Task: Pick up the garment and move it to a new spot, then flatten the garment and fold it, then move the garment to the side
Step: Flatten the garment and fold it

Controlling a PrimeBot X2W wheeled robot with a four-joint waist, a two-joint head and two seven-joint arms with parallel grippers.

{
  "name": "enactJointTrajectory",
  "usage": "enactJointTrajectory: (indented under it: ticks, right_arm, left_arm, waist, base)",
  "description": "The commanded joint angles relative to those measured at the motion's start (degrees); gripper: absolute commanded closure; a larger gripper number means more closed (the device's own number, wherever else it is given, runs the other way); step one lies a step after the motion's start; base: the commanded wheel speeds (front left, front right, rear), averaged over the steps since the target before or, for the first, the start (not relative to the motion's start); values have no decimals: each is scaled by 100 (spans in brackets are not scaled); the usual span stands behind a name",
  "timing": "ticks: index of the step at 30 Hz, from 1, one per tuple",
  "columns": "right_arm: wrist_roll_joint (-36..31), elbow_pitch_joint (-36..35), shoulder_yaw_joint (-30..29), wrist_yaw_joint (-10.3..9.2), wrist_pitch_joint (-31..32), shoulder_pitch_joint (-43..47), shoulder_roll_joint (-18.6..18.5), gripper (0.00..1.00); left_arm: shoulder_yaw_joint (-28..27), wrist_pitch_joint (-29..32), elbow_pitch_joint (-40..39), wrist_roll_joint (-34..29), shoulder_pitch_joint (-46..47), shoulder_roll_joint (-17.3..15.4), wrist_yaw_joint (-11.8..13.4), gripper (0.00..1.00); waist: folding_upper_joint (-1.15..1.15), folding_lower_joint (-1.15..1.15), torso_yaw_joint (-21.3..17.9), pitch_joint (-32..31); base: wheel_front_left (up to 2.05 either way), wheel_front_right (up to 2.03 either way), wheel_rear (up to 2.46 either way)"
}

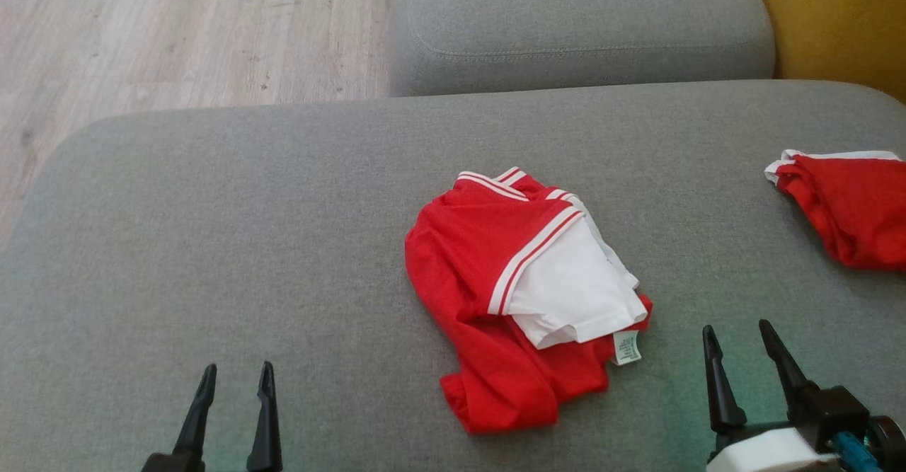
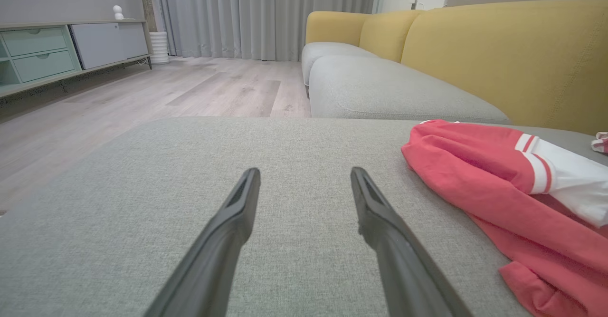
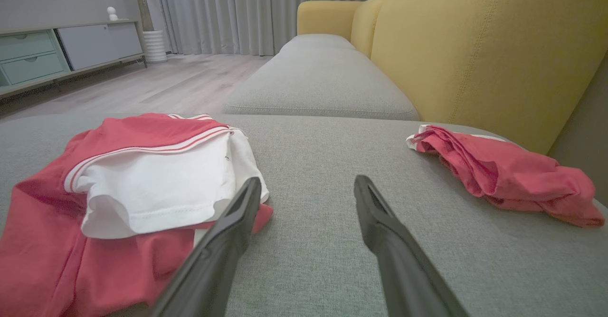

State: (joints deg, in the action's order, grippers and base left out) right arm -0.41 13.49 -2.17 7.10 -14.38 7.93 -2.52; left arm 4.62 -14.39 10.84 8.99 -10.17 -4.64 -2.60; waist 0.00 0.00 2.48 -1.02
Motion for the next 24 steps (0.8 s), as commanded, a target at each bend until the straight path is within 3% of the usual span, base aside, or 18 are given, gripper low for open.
enactJointTrajectory:
  ticks: [1, 7, 13, 19, 24]
  right_arm:
    - [58, -143, 147, 39, -62, -163, -36, 0]
    - [178, -134, 215, 39, -62, -205, -36, 0]
    - [568, 59, 737, 39, -27, -673, -36, 0]
    - [665, 737, 1183, 39, 975, -1623, -36, 0]
    - [664, 1346, 1207, 39, 1650, -2176, -36, 0]
  left_arm:
    - [-241, -61, -169, -55, 224, 38, -28, 0]
    - [-301, -61, -168, -126, 260, 106, -112, 0]
    - [-328, -61, -151, -167, 300, 143, -172, 0]
    - [-270, -61, -145, -180, 393, 164, -204, 0]
    - [-203, -61, -123, -161, 424, 172, -216, 0]
  waist:
    - [0, 0, -3, 5]
    - [0, 0, -13, 47]
    - [0, 0, 8, 122]
    - [0, 0, 109, 221]
    - [0, 0, 243, 267]
  base:
    - [0, 0, 0]
    - [0, 0, 0]
    - [0, 0, 0]
    - [0, 0, 0]
    - [0, 0, 0]
